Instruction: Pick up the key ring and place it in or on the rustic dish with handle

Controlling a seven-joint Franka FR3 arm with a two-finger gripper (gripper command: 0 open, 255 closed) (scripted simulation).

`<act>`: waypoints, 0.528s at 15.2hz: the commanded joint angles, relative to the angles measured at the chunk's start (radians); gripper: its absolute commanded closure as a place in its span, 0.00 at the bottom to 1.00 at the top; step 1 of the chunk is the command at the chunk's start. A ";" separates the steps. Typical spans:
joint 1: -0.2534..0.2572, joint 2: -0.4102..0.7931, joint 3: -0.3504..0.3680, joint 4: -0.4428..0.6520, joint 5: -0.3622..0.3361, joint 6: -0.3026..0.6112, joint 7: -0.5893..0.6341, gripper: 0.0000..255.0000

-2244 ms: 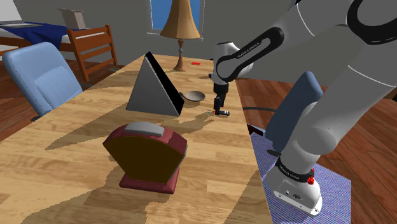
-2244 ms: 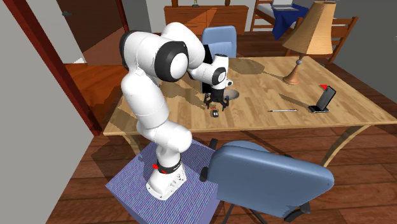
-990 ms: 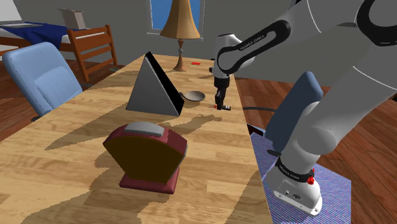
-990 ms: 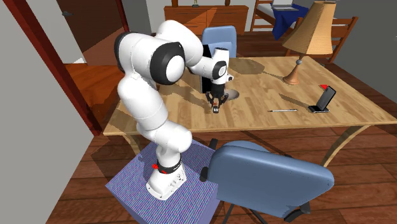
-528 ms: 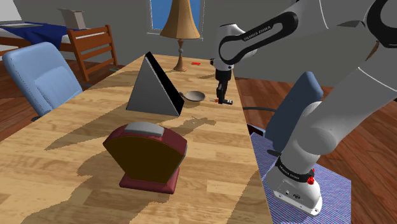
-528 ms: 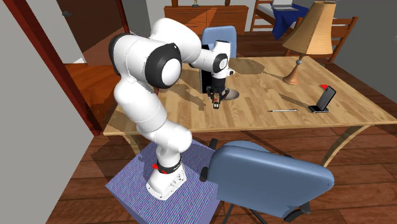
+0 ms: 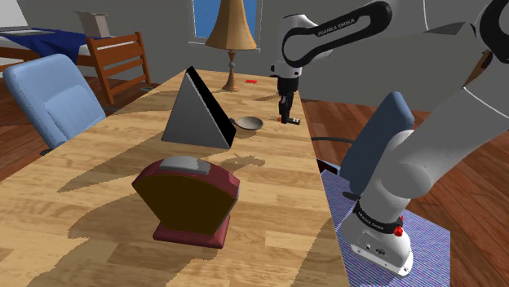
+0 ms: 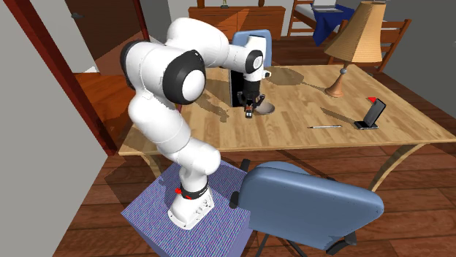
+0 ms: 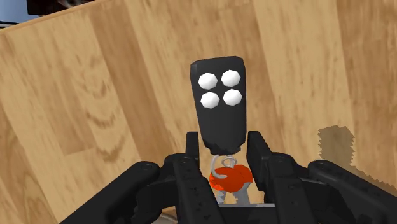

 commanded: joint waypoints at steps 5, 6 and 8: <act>0.007 0.110 -0.004 0.140 0.015 -0.030 -0.011 1.00; 0.008 0.150 -0.006 0.182 0.020 -0.033 -0.015 1.00; 0.010 0.229 -0.010 0.271 0.032 -0.042 -0.024 1.00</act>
